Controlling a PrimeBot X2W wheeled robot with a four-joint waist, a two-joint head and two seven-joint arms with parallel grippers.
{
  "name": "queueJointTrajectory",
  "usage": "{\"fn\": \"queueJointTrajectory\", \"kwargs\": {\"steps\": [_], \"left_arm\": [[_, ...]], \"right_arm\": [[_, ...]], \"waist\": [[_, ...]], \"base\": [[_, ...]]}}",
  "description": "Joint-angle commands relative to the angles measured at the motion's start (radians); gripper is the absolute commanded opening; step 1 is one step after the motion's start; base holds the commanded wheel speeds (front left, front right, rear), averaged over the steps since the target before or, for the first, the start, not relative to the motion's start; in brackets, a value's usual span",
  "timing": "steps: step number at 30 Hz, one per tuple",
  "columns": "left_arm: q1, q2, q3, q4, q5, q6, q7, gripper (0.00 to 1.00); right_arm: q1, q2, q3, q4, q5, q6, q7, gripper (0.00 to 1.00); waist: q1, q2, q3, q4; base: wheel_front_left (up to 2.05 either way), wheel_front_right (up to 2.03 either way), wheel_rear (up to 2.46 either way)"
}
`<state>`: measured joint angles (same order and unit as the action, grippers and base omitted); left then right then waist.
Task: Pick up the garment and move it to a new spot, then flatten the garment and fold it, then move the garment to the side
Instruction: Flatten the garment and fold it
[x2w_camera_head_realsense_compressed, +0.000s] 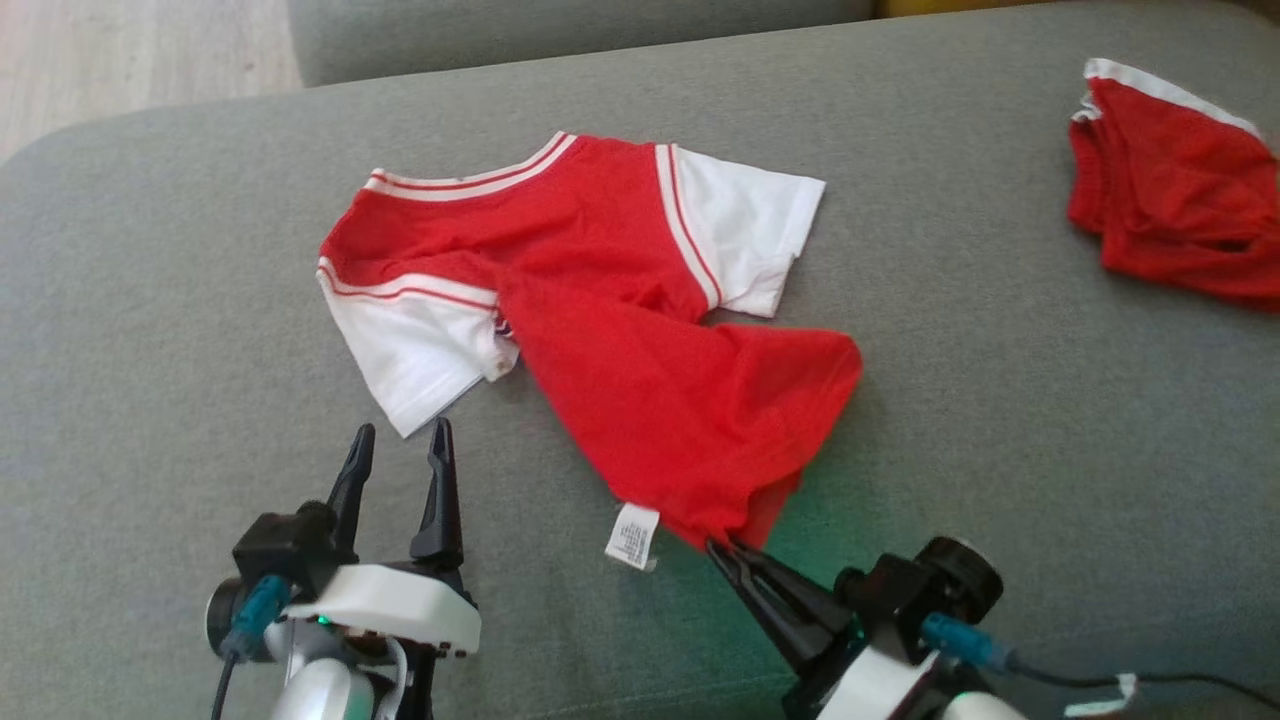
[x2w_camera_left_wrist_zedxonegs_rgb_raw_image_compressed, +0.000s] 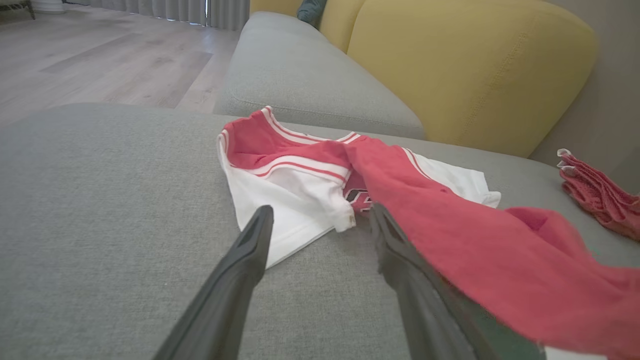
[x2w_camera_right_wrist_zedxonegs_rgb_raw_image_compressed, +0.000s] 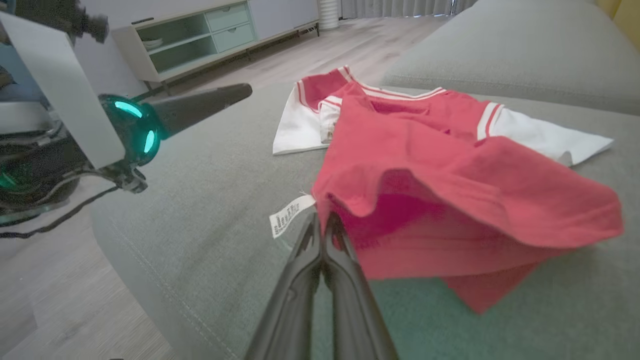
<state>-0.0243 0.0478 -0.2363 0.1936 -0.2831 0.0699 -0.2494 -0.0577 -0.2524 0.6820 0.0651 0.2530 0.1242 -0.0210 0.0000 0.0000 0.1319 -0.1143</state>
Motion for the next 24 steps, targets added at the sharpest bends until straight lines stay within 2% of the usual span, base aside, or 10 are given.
{"fn": "queueJointTrajectory", "kwargs": {"steps": [1,14,15,16,17,24], "left_arm": [[-0.026,0.002,0.038,-0.032,0.006,-0.002,-0.012,1.00],[-0.027,0.002,0.047,-0.022,0.016,-0.010,-0.012,1.00],[-0.027,0.002,0.048,-0.022,0.016,-0.010,-0.012,1.00],[-0.028,0.002,0.048,-0.022,0.016,-0.009,-0.012,1.00],[-0.028,0.002,0.048,-0.022,0.015,-0.009,-0.012,1.00],[-0.026,0.002,0.048,-0.023,0.012,-0.006,-0.012,1.00]], "right_arm": [[-0.027,0.009,0.013,-0.024,-0.007,0.007,-0.015,0.00],[-0.039,0.064,0.122,0.154,0.016,0.007,-0.089,0.01],[-0.041,0.064,0.124,0.163,0.018,0.007,-0.092,0.29],[-0.041,0.066,0.124,0.171,0.022,0.007,-0.093,0.73],[-0.042,0.067,0.126,0.176,0.025,0.007,-0.095,1.00],[-0.034,0.043,0.110,0.146,0.054,0.007,-0.092,1.00]], "waist": [[0.0000,0.0000,0.000,-0.004],[0.0000,0.0000,0.006,-0.007],[0.0000,0.0000,0.006,-0.009],[0.0000,0.0000,0.006,-0.010],[0.0000,0.0000,0.006,-0.012],[0.0000,0.0000,0.004,-0.029]], "base": [[0.00,0.00,0.00],[0.00,0.00,0.00],[0.00,0.00,0.00],[0.00,0.00,0.00],[0.00,0.00,0.00],[0.00,0.00,0.00]]}}
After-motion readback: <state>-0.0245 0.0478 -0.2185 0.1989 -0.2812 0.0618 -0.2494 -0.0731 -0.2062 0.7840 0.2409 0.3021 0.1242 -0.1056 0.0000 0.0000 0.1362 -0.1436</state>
